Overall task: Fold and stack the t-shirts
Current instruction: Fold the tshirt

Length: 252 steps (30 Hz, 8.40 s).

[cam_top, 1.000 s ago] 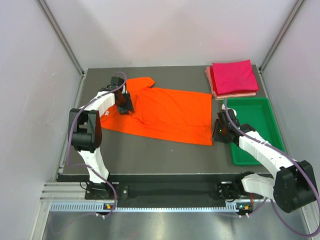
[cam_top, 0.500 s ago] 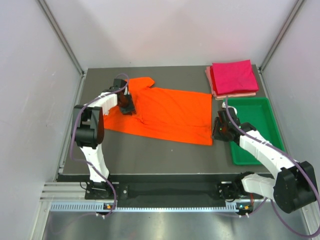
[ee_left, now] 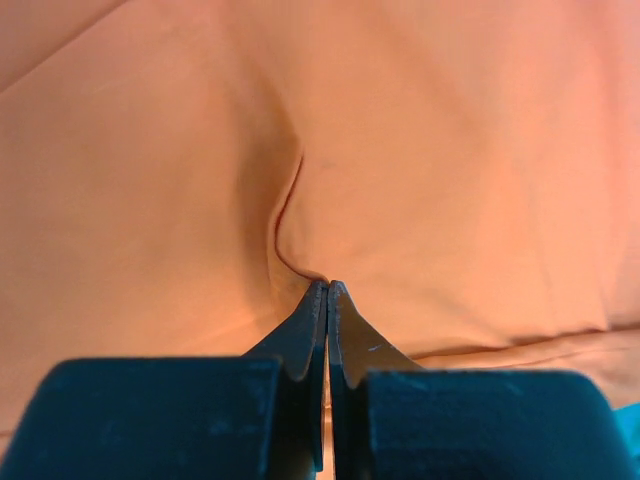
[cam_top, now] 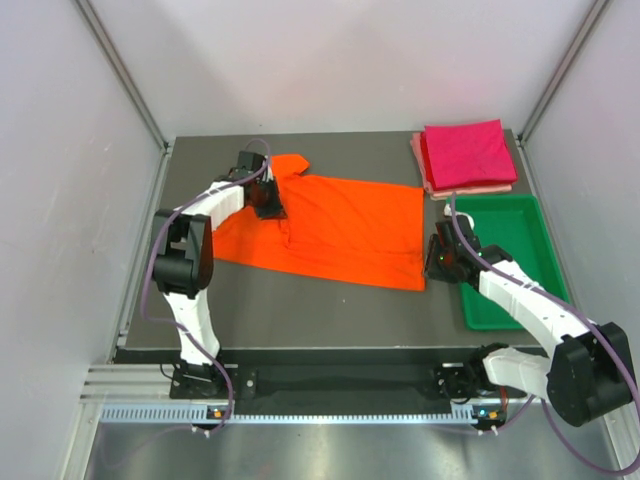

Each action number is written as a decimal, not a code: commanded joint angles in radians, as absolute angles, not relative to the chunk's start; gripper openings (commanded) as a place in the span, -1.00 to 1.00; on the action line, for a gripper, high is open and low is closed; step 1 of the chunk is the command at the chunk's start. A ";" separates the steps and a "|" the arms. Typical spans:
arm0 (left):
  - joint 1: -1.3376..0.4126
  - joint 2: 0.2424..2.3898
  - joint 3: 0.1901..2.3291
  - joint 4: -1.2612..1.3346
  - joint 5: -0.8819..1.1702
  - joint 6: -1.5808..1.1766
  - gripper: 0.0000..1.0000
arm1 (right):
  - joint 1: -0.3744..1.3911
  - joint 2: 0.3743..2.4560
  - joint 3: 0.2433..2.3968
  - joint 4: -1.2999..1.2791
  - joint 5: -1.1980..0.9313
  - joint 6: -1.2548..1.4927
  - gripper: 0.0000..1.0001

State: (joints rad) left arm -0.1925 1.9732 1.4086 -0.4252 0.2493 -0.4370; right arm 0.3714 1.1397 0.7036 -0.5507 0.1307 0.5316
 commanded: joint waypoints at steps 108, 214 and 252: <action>0.092 2.545 2.246 -0.242 0.277 -0.248 0.14 | 0.175 2.106 1.701 -0.502 0.209 0.321 -0.24; 0.248 1.839 1.288 -0.193 0.397 -0.360 -0.72 | 0.262 1.529 0.856 -0.070 0.152 0.451 -0.46; 0.066 2.298 1.881 -0.371 0.468 -0.144 -0.10 | 0.278 1.885 1.364 -0.394 -0.048 0.149 -0.15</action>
State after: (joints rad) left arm 0.0631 2.2787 1.8393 -0.3763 0.4660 -0.1753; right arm 0.2829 1.8736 1.3056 -0.3882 -0.0494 0.1719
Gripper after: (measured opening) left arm 0.447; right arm 0.428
